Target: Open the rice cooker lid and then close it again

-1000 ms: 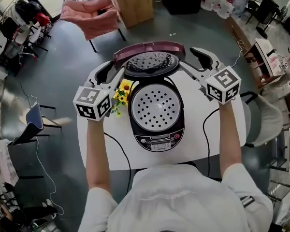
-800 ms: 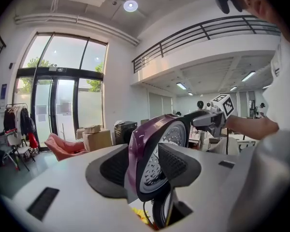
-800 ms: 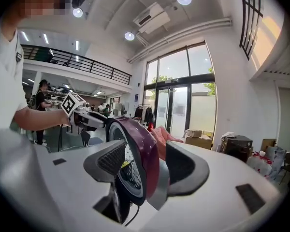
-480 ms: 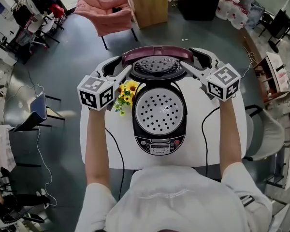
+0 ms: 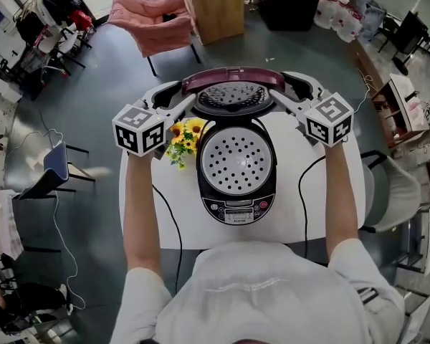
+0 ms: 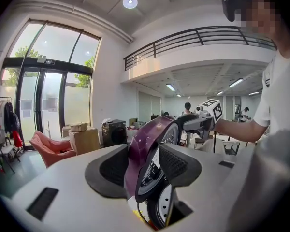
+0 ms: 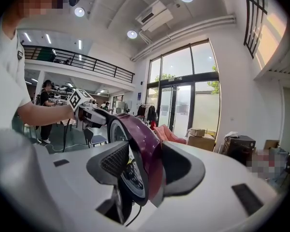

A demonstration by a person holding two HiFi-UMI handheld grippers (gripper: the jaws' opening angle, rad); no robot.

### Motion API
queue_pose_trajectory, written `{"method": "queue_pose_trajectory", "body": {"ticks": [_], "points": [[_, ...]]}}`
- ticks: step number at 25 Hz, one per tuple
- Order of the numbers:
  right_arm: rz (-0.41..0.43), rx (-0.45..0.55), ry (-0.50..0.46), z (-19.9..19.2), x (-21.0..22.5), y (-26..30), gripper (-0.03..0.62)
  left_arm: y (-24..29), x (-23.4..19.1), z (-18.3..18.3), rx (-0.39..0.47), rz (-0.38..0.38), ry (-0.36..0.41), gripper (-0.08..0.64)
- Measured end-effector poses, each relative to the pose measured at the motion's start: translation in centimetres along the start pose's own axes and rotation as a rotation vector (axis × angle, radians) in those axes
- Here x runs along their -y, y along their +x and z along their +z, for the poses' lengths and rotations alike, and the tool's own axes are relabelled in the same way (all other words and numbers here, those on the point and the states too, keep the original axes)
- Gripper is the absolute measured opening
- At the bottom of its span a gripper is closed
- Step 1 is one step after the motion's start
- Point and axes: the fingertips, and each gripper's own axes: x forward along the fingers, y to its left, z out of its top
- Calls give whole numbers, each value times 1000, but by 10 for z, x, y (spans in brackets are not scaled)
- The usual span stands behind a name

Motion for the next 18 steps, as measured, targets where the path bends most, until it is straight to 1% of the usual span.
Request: {"method": "queue_pose_trajectory", "body": {"ticks": [3,10,14,18], "points": [[-10,-9,-8,-1,-5,-6,219,-4,5,-1,9,-11,-14,212],[-28,-44,-28,-7,-22,-18,221,-18,20,-8,-1,-30,-4,212],[-50,-54,-35,-11,-30,-25,224,-24,27,-12,9,-62,4,212],[-68,-69,-37,-12,-39,-32,224,-30,36,-14,-1,-105,26,221]]}}
